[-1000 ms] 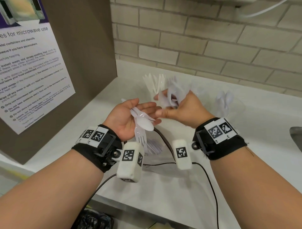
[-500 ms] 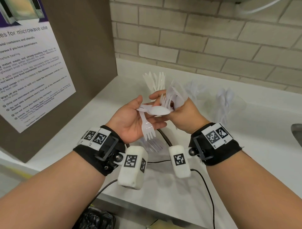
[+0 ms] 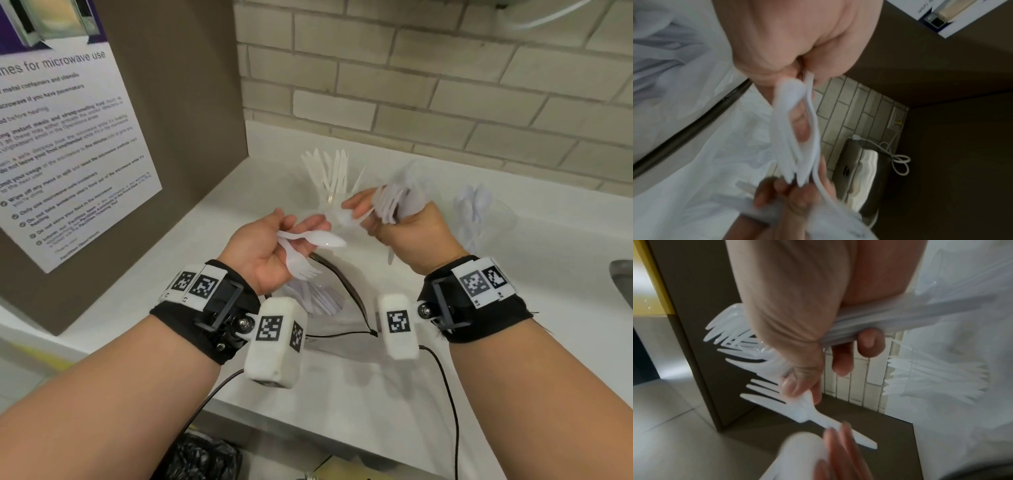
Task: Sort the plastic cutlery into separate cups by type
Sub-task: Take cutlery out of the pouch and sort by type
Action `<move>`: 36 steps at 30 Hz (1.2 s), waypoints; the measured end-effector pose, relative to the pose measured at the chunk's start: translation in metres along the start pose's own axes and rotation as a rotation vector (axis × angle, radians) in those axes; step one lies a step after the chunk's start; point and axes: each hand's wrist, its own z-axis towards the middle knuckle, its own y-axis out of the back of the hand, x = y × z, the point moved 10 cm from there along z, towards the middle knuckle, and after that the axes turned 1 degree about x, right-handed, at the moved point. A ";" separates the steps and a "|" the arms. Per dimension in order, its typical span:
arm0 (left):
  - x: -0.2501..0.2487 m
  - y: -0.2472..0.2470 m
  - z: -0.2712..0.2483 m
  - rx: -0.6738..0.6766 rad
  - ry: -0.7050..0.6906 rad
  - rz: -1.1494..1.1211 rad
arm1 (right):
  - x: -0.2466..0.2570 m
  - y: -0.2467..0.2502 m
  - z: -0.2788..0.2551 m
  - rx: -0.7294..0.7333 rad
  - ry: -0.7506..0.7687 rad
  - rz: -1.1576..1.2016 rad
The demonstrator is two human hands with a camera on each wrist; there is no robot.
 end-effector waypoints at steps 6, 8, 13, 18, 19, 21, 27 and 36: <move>-0.021 0.013 0.010 -0.059 -0.193 0.012 | 0.006 0.020 0.001 -0.185 0.052 0.230; -0.023 0.013 0.009 -0.081 -0.212 -0.049 | 0.007 0.017 0.003 -0.204 0.002 0.252; -0.021 0.009 0.006 -0.084 -0.167 -0.084 | -0.003 0.011 0.001 -0.188 -0.120 0.048; -0.020 -0.002 0.000 -0.030 -0.162 0.020 | -0.015 0.007 -0.003 -0.138 -0.188 -0.047; -0.019 -0.004 0.000 -0.022 -0.163 0.040 | -0.018 0.007 -0.003 -0.137 -0.205 -0.021; -0.017 -0.007 0.001 0.014 -0.173 0.046 | -0.022 0.005 -0.003 -0.135 -0.224 0.035; -0.014 -0.025 -0.002 0.126 -0.209 -0.025 | -0.030 0.008 -0.005 -0.216 -0.205 0.197; -0.016 -0.041 -0.008 0.321 -0.446 0.367 | -0.062 -0.013 -0.008 -0.247 -0.629 0.372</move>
